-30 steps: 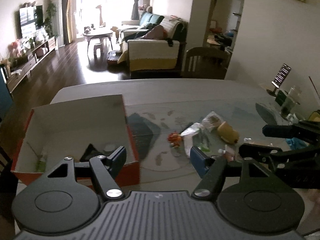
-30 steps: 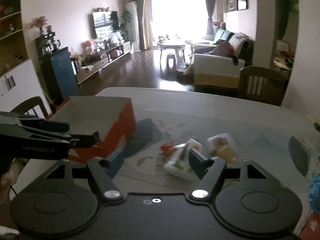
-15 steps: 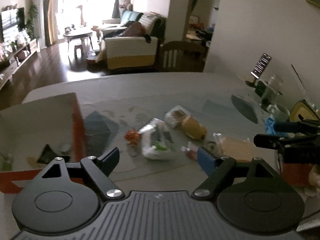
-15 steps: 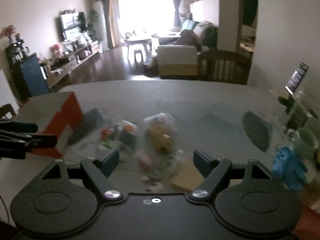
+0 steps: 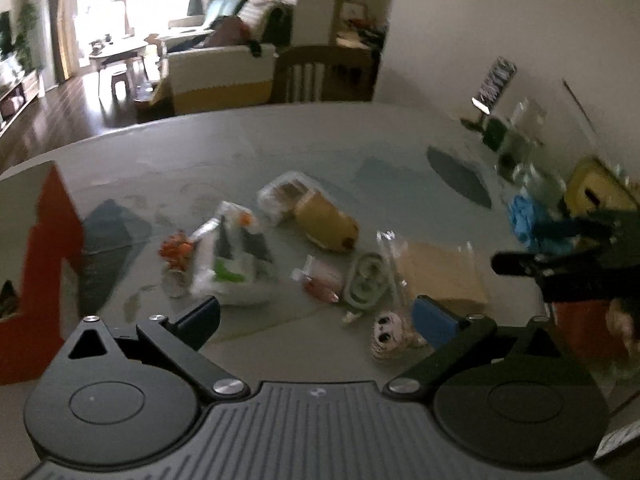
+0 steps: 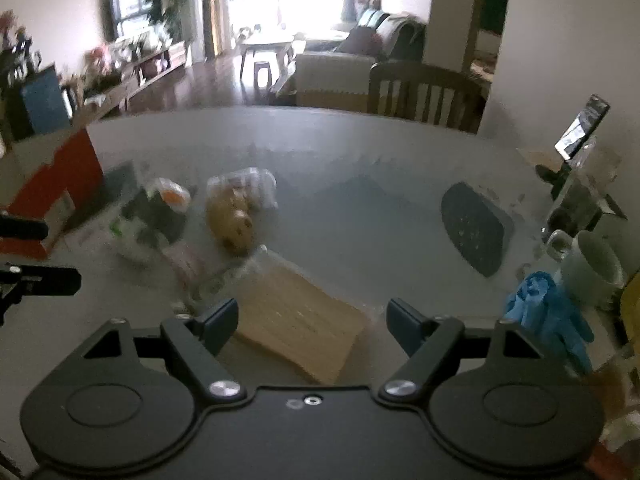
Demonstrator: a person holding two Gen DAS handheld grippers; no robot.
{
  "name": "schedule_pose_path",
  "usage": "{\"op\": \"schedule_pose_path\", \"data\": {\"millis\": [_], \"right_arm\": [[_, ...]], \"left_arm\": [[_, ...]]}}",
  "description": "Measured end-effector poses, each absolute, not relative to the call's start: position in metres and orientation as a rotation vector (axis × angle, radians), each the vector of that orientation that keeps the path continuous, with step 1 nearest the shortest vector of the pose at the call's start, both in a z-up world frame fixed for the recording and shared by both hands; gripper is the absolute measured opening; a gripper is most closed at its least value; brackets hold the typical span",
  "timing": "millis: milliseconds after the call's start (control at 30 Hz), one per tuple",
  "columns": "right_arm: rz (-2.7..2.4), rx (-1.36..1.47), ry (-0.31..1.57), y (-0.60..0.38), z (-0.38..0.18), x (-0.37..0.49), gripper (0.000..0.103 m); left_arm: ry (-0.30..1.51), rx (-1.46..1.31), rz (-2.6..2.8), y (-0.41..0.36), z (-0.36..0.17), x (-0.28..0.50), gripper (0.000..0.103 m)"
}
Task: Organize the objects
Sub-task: 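Withdraw both tools from the box back toward the table items, then approach the plush doll with the left tool while the right tool approaches the bread slice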
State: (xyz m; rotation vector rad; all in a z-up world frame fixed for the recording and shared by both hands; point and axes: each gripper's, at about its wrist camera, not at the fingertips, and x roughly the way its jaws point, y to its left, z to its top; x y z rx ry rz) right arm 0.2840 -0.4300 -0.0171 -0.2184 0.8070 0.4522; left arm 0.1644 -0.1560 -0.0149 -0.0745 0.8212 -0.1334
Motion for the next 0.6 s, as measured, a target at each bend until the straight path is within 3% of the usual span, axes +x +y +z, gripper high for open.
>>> {"op": "schedule_pose_path", "data": {"millis": [600], "right_arm": [[0.821,-0.432,0.881,-0.418,-0.058,0.335,0.083]], "left_arm": [[0.942,-0.013,-0.236,-0.22,-0.084,0.198,0.103]]}}
